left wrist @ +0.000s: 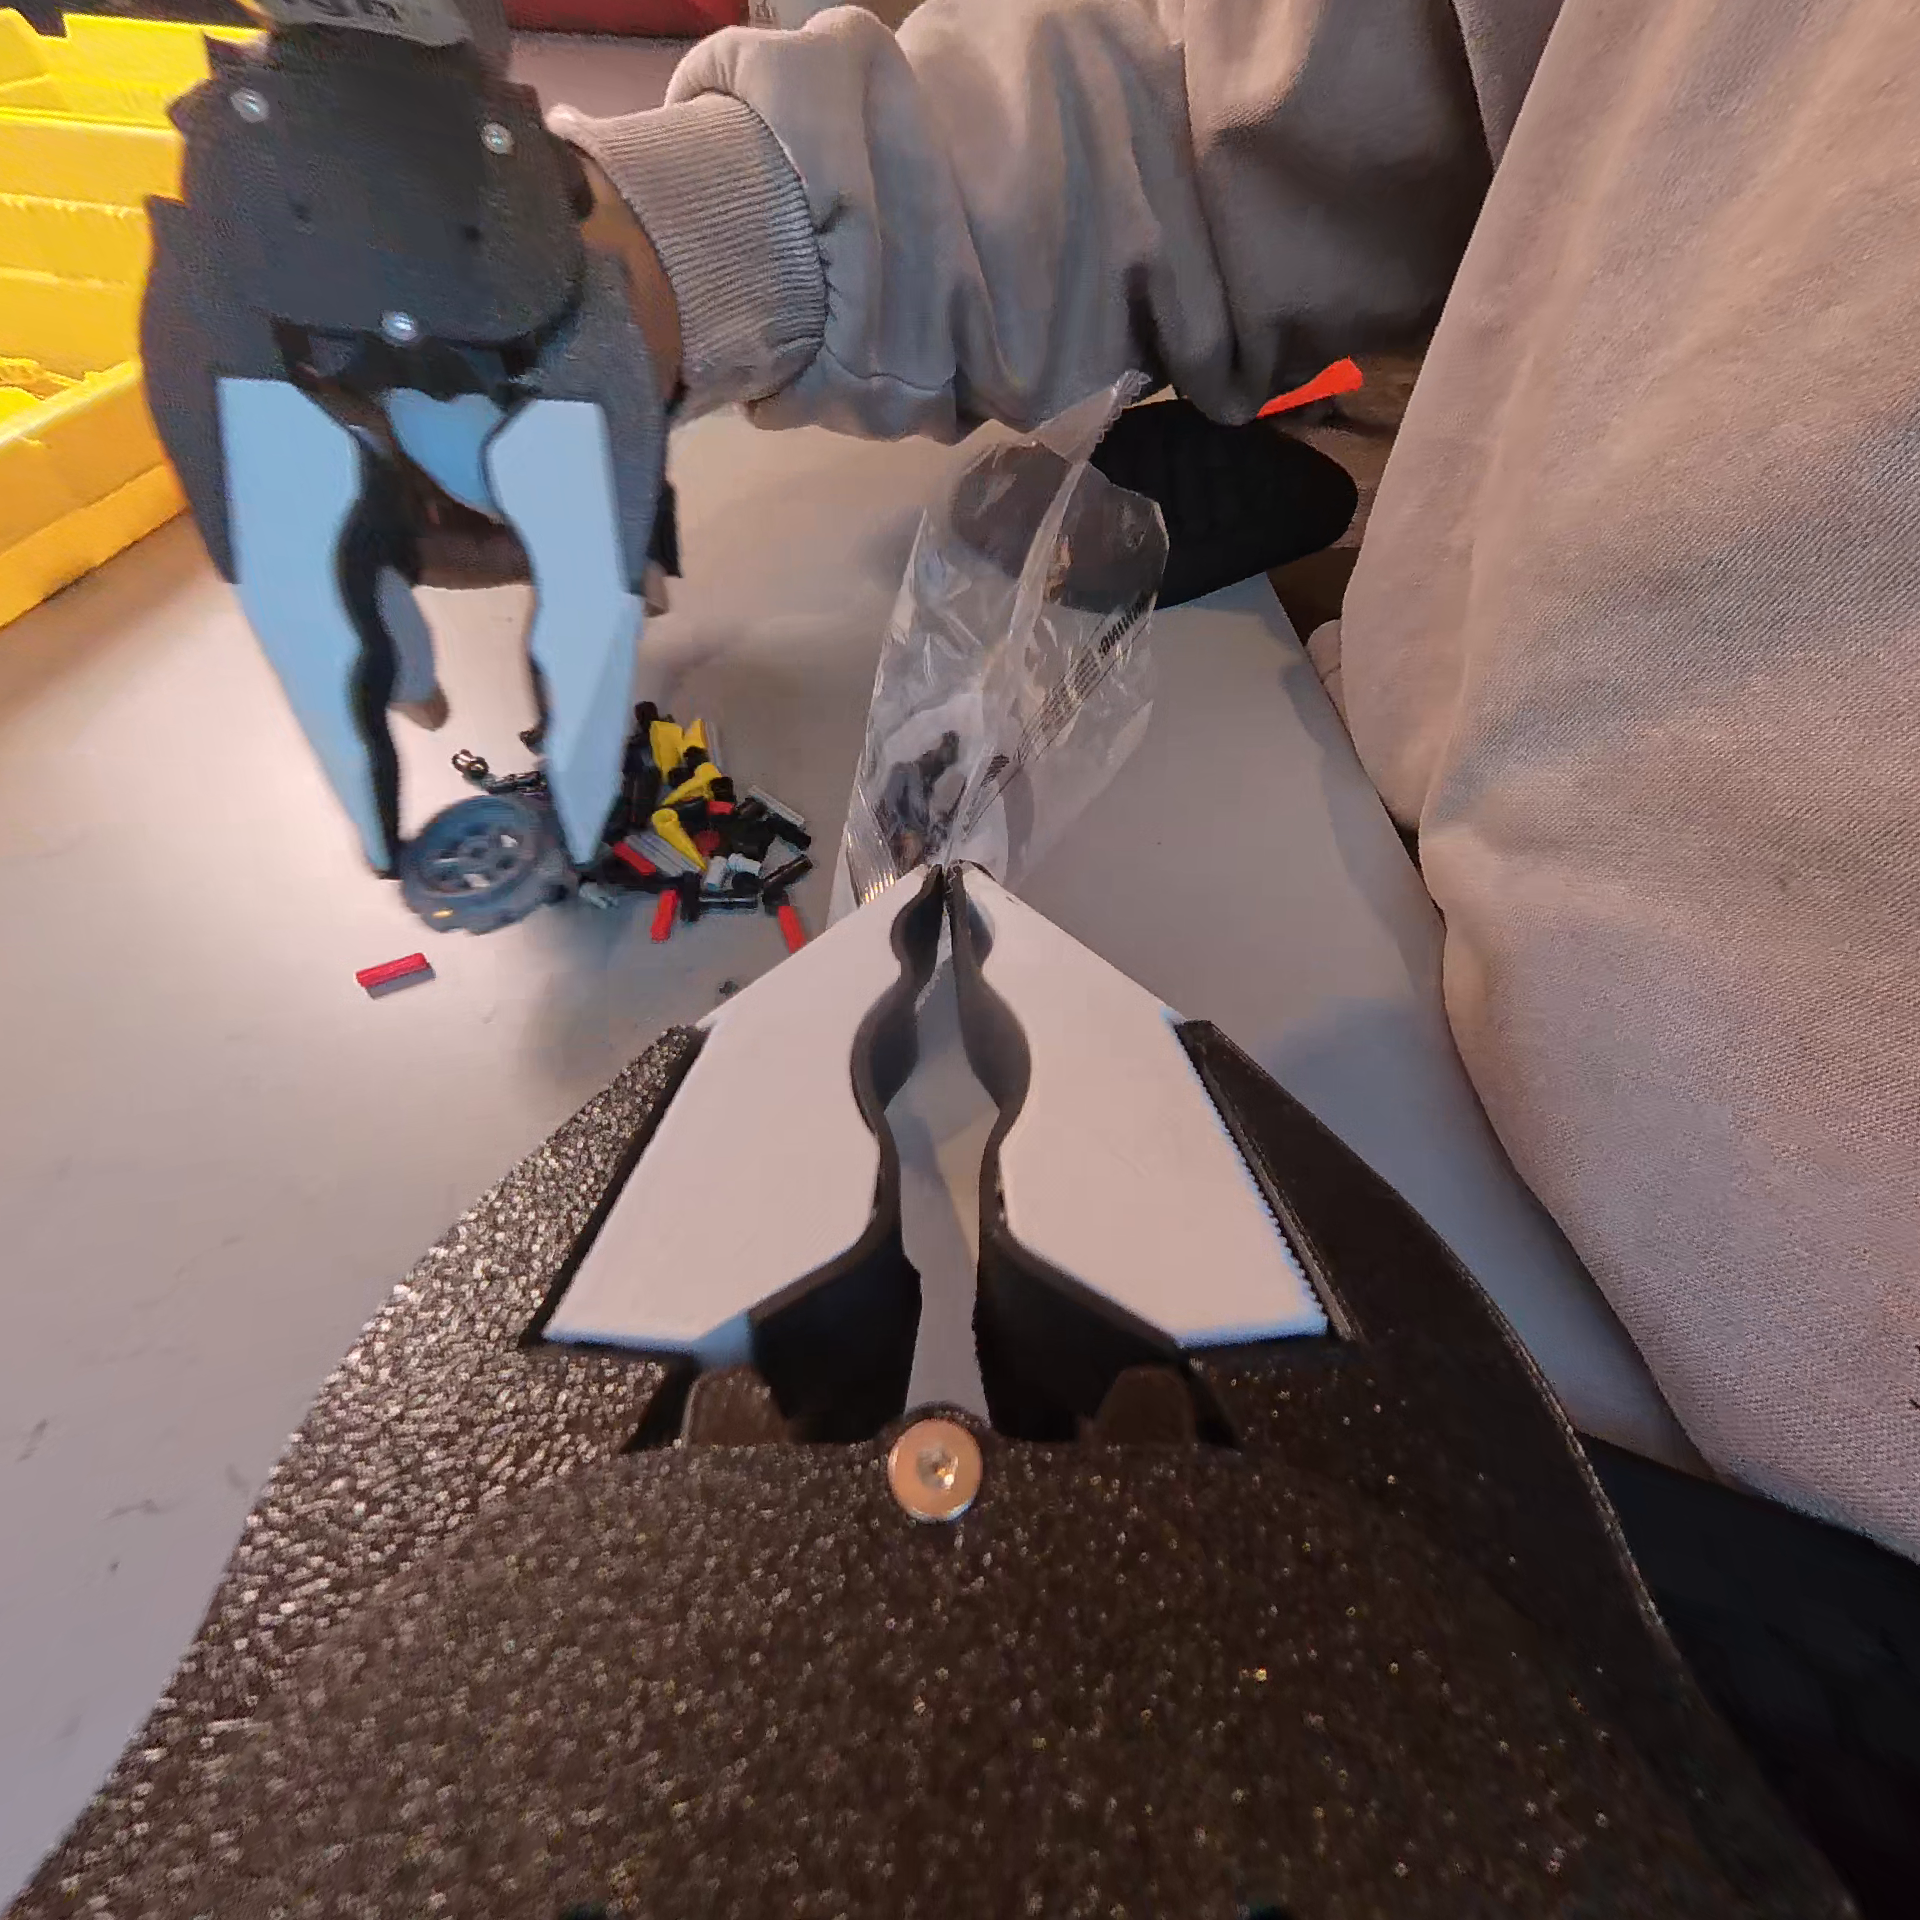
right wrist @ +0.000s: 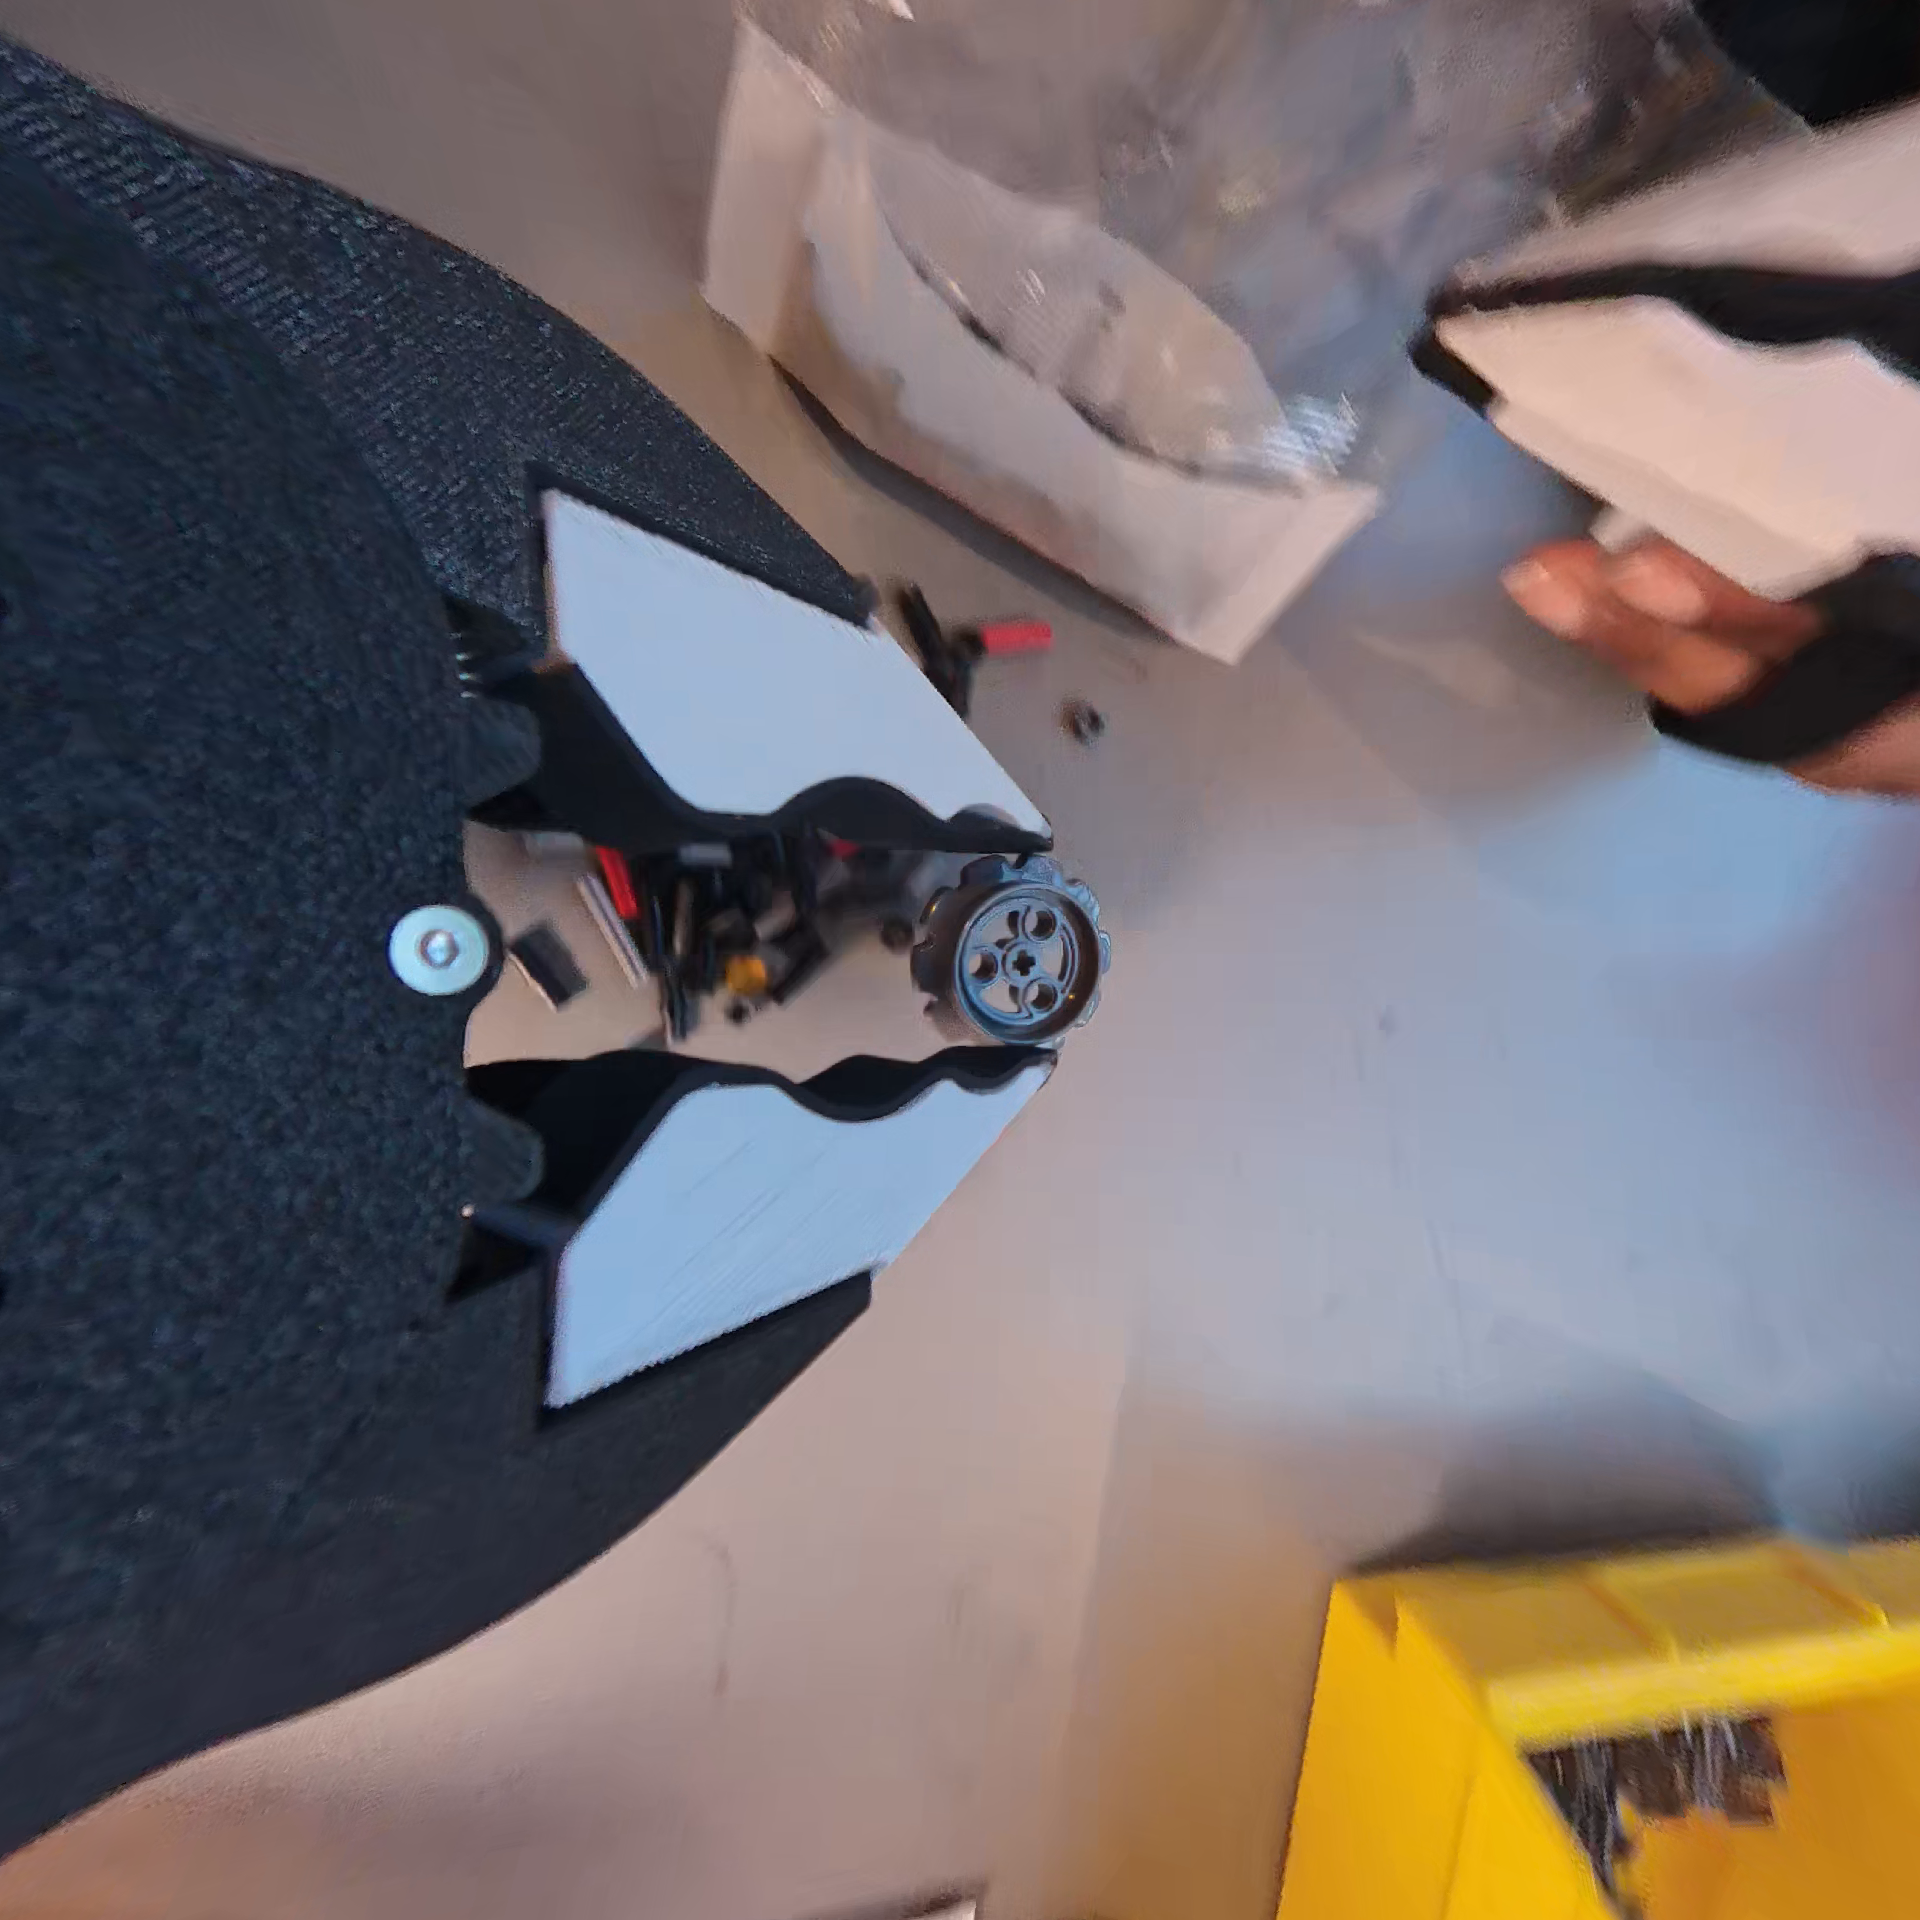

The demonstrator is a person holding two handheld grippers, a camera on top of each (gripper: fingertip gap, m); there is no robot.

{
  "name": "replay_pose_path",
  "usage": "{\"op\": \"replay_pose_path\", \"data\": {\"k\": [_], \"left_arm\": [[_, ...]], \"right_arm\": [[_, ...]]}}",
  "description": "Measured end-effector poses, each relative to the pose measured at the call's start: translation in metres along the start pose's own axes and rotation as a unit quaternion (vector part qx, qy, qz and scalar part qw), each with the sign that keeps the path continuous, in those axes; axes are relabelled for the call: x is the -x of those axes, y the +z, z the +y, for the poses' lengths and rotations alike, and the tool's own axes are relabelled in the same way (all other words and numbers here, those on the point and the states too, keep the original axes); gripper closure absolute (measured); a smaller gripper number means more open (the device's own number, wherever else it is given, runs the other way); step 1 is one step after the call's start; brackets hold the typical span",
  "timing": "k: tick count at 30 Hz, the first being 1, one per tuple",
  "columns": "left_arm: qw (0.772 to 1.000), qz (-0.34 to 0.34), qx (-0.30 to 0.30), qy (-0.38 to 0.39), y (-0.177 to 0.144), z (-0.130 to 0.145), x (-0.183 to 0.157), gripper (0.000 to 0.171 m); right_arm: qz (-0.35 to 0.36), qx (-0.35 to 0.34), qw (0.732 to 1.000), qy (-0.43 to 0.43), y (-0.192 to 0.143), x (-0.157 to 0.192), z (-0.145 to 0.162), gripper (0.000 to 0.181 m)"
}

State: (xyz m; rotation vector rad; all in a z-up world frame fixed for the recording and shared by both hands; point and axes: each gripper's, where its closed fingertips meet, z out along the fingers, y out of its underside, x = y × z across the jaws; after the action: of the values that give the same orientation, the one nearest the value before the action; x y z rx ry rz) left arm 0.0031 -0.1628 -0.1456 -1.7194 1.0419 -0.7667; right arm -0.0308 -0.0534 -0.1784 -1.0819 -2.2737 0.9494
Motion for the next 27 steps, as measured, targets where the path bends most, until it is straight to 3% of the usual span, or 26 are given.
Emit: {"op": "replay_pose_path", "data": {"k": [3, 5, 10, 14, 16, 19, 23, 27], "left_arm": [[1.0, -0.005, 0.0, 0.001, 0.0, 0.0, 0.001, 0.171], [1.0, -0.007, 0.0, 0.001, 0.0, 0.0, 0.001, 0.171], [1.0, -0.006, 0.0, 0.0, -0.001, 0.0, 0.001, 0.171], [1.0, -0.006, -0.004, -0.008, -0.002, -0.001, 0.003, 0.171], [1.0, -0.011, -0.006, -0.008, -0.002, -0.001, 0.005, 0.171], [1.0, -0.015, -0.005, -0.003, -0.003, -0.001, 0.004, 0.171], [1.0, -0.009, -0.004, -0.001, -0.003, -0.001, 0.003, 0.171], [1.0, -0.008, -0.003, -0.002, -0.002, -0.001, 0.003, 0.171]], "right_arm": [[0.053, 0.012, 0.998, 0.03, 0.01, -0.044, 0.006, 0.145], [0.04, 0.022, 0.998, 0.046, 0.019, -0.049, 0.015, 0.145], [-0.021, 0.033, 0.999, 0.01, 0.012, -0.011, 0.02, 0.146], [-0.048, -0.03, 0.998, -0.014, 0.019, 0.008, -0.024, 0.145], [-0.079, -0.014, 0.996, -0.046, 0.035, 0.028, -0.029, 0.145], [-0.106, 0.034, 0.991, -0.08, 0.043, 0.055, -0.013, 0.145], [-0.087, 0.057, 0.991, -0.088, 0.017, 0.06, 0.009, 0.145], [-0.018, -0.023, 1.0, -0.009, -0.02, 0.043, 0.001, 0.145]]}}
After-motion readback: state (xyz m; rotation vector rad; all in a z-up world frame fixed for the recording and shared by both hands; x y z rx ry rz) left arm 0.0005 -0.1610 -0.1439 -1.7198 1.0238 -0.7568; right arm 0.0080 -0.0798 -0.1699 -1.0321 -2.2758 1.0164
